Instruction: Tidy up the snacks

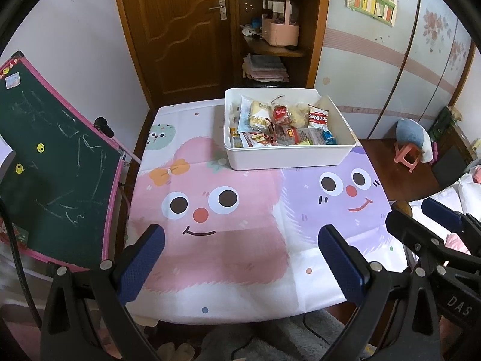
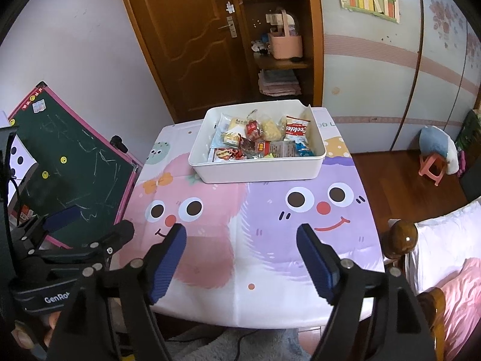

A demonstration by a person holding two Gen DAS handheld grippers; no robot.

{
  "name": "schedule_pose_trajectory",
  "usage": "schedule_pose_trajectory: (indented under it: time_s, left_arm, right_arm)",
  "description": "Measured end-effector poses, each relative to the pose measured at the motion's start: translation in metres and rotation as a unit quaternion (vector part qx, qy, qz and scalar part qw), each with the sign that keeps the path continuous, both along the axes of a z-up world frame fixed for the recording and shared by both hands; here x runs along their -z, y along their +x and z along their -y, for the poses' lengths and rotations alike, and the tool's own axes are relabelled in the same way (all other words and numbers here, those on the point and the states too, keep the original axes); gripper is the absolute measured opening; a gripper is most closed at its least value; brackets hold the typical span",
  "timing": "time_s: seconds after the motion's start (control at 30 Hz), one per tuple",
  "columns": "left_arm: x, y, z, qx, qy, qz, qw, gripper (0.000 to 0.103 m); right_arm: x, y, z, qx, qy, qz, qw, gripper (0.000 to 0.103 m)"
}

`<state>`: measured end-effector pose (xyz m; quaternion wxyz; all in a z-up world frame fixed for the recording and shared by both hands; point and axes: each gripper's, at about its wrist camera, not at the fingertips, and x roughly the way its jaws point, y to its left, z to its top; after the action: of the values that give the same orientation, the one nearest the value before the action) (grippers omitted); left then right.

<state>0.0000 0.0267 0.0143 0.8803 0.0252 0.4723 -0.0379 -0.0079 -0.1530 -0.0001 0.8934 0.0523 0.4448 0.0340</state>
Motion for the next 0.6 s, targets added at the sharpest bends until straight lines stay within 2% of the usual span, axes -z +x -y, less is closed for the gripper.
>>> schedule_pose_trajectory:
  time_s: [0.6]
  left_arm:
    - [0.001, -0.007, -0.011, -0.004, -0.004, -0.004, 1.0, 0.102]
  right_arm:
    - [0.002, -0.002, -0.004, 0.006, -0.006, -0.001, 1.0, 0.08]
